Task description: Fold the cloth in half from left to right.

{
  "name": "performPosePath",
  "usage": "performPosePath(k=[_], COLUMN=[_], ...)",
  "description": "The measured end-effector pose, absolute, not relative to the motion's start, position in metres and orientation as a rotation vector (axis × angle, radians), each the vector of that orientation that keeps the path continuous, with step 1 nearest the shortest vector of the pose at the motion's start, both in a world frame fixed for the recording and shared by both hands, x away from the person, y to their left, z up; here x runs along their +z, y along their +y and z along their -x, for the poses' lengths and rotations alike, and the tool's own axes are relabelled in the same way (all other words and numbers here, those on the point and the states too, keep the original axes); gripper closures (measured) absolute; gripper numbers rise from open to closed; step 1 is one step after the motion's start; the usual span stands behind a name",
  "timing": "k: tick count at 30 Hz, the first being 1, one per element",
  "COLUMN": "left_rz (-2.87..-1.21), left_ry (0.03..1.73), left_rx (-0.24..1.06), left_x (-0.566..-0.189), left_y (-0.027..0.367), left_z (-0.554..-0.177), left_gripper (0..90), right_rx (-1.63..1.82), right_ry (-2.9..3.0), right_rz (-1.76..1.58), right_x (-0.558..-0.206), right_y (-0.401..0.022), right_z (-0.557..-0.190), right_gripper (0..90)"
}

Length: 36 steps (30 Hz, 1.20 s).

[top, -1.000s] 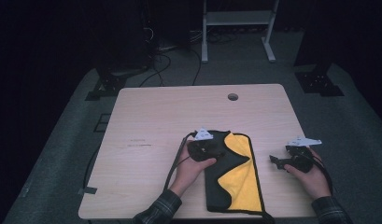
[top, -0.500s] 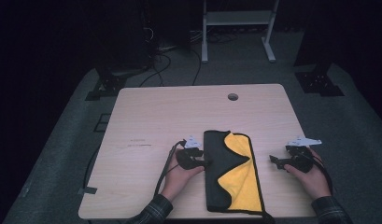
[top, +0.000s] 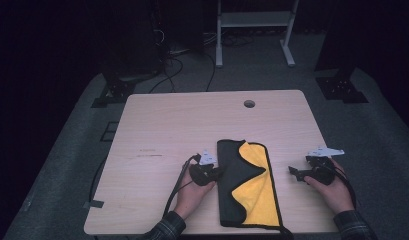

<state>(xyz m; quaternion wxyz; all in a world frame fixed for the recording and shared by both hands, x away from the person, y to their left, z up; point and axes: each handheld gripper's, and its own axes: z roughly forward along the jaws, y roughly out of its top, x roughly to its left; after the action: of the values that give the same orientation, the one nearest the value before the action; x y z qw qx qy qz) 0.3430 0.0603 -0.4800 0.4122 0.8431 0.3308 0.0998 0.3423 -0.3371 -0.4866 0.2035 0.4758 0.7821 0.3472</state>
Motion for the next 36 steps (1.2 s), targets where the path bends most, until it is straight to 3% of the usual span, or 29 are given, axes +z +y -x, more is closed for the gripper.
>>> performPosePath(k=[24,31,32,34,36], left_rz=[-2.106,-2.115,-2.109,-2.109,-2.101], left_ry=[0.911,0.907,0.911,0.908,0.911], left_rx=[0.271,0.291,0.288,0.288,0.295], left_x=[-0.477,-0.474,-0.473,-0.472,-0.47], left_y=[0.146,0.147,0.149,0.152,0.158], left_z=[-0.367,-0.363,-0.361,-0.36,-0.356], left_gripper=[80.8,63.7,55.4,52.8,41.7], right_rx=[0.969,0.976,0.984,0.985,0.973], right_ry=[2.181,2.196,2.204,2.2,2.21], right_rz=[-1.333,-1.312,-1.302,-1.296,-1.309], right_x=[-0.487,-0.486,-0.486,-0.485,-0.482], right_y=[-0.337,-0.336,-0.335,-0.335,-0.332], right_z=[-0.342,-0.342,-0.342,-0.342,-0.345], right_gripper=[14.0,15.6,23.0,26.4,30.5])
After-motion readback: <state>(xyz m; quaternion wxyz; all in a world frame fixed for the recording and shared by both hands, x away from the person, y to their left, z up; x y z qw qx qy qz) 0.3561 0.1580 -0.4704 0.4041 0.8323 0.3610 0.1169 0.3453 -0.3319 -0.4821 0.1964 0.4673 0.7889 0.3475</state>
